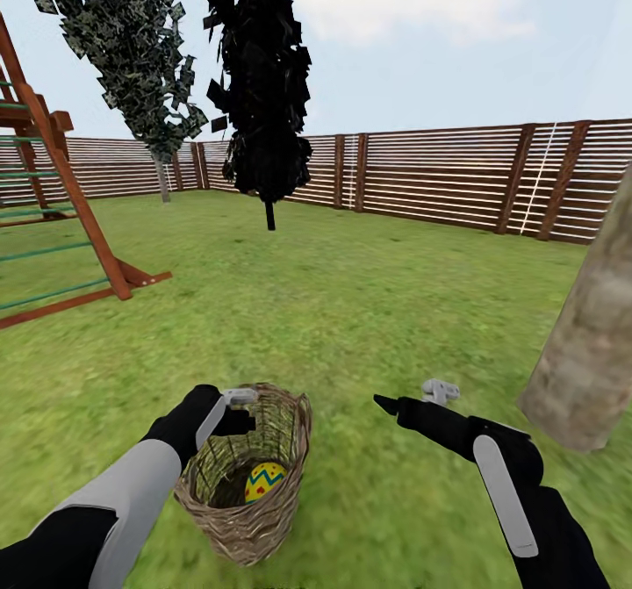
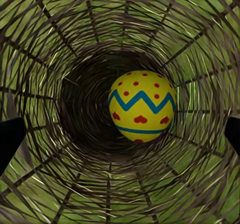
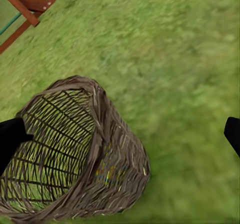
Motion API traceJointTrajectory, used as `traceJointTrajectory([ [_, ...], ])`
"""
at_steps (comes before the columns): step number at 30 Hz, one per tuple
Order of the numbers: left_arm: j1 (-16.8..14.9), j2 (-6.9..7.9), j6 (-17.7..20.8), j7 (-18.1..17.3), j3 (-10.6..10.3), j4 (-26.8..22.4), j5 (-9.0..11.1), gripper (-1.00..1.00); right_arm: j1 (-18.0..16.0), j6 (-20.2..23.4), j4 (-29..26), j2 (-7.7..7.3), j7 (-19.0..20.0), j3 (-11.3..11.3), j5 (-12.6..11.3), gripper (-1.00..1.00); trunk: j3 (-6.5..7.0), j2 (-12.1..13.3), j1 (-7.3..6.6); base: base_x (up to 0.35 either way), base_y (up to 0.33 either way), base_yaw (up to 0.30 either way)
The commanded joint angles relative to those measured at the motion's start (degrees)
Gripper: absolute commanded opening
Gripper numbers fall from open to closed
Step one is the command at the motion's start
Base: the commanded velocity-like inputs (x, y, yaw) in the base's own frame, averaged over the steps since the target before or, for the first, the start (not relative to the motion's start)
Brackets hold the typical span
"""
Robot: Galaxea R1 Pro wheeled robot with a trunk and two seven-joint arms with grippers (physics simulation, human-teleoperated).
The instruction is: Take the three Easter eggs out of the wicker basket on the lawn in the garden, then place them on the lawn next to a single tree (choose any tree) so that all three eggs are next to the same tree and none are left in the basket.
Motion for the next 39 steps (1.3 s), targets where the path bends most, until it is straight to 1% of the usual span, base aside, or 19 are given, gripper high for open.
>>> traceJointTrajectory([
  [1,-0.02,0.03,0.09,0.21,-0.43,-0.07,0.50,1.00,-0.04,0.27,-0.01,0.00,0.59,-0.09,0.47,1.00,-0.28,-0.05,0.02,0.000,0.000,0.000],
  [14,-0.02,0.00,-0.09,0.22,-0.60,-0.06,0.35,1.00,-0.01,0.27,-0.01,0.13,0.59,-0.09,0.50,1.00,-3.16,-0.23,0.35,0.000,0.000,0.000],
  [24,-0.02,0.00,0.55,0.16,-0.20,-0.06,0.33,1.00,-0.04,0.30,0.02,0.13,0.59,-0.09,0.48,1.00,-5.38,-0.36,0.61,0.000,0.000,0.000],
  [34,-0.02,-0.08,0.61,0.17,-0.29,-0.10,0.31,1.00,0.04,0.32,0.03,0.19,0.59,-0.09,0.46,1.00,-5.38,-0.36,0.61,0.005,0.000,0.000],
  [39,-0.02,-0.08,0.62,0.19,-0.34,-0.07,0.33,1.00,0.05,0.31,0.03,0.19,0.59,-0.09,0.46,1.00,-5.38,-0.36,0.61,0.154,0.000,0.000],
])
